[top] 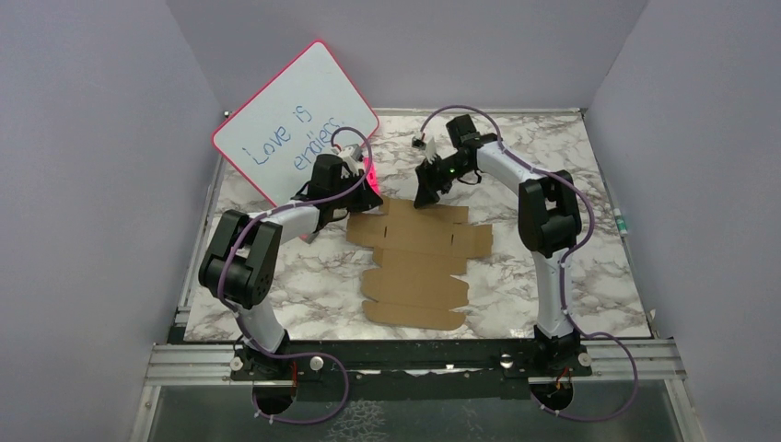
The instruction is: Fold the paper box
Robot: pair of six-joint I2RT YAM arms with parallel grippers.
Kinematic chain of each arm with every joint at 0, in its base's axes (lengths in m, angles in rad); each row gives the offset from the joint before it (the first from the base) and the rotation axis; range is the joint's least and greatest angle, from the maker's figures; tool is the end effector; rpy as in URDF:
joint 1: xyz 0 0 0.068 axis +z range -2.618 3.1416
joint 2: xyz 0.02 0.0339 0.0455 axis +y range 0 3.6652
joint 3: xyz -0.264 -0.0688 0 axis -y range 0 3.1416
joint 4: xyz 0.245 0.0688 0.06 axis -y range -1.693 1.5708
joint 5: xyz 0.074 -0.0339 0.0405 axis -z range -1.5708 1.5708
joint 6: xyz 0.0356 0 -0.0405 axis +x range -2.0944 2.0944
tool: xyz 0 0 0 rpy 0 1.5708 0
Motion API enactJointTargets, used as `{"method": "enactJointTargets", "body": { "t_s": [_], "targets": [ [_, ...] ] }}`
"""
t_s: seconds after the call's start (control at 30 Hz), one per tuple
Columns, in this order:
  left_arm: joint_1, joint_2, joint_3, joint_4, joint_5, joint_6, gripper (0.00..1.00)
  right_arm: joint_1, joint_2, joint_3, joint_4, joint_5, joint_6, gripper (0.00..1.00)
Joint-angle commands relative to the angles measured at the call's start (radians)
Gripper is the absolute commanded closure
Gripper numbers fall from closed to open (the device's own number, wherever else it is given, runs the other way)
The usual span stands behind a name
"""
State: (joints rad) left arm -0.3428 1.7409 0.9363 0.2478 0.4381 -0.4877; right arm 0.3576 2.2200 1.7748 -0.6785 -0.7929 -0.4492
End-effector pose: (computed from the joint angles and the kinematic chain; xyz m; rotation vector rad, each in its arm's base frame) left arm 0.3415 -0.1379 0.1826 0.1122 2.2168 -0.9423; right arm 0.4308 0.1880 0.1832 -1.1934 2.1933 1.0136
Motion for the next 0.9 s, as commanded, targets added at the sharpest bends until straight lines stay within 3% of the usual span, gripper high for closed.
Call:
{"method": "enactJointTargets", "body": {
  "t_s": [0.0,0.17,0.43,0.73,0.87],
  "targets": [
    [-0.007,-0.053,-0.019,0.053,-0.002,0.020,1.00,-0.004,0.032,0.030,-0.103,-0.075,-0.066,0.35],
    [-0.013,-0.066,-0.030,0.062,-0.003,0.021,1.00,-0.006,0.037,0.008,-0.112,-0.130,-0.107,0.46],
    [-0.015,-0.065,-0.031,0.063,-0.009,0.016,1.00,-0.004,0.032,0.028,-0.153,-0.127,-0.129,0.83],
    [-0.016,-0.098,-0.038,0.047,-0.022,-0.010,0.92,0.003,-0.140,-0.125,-0.018,0.020,-0.109,0.99],
    [-0.016,-0.142,-0.049,0.020,-0.040,-0.021,0.78,0.036,-0.219,-0.170,0.005,0.127,-0.141,0.99]
  ]
}}
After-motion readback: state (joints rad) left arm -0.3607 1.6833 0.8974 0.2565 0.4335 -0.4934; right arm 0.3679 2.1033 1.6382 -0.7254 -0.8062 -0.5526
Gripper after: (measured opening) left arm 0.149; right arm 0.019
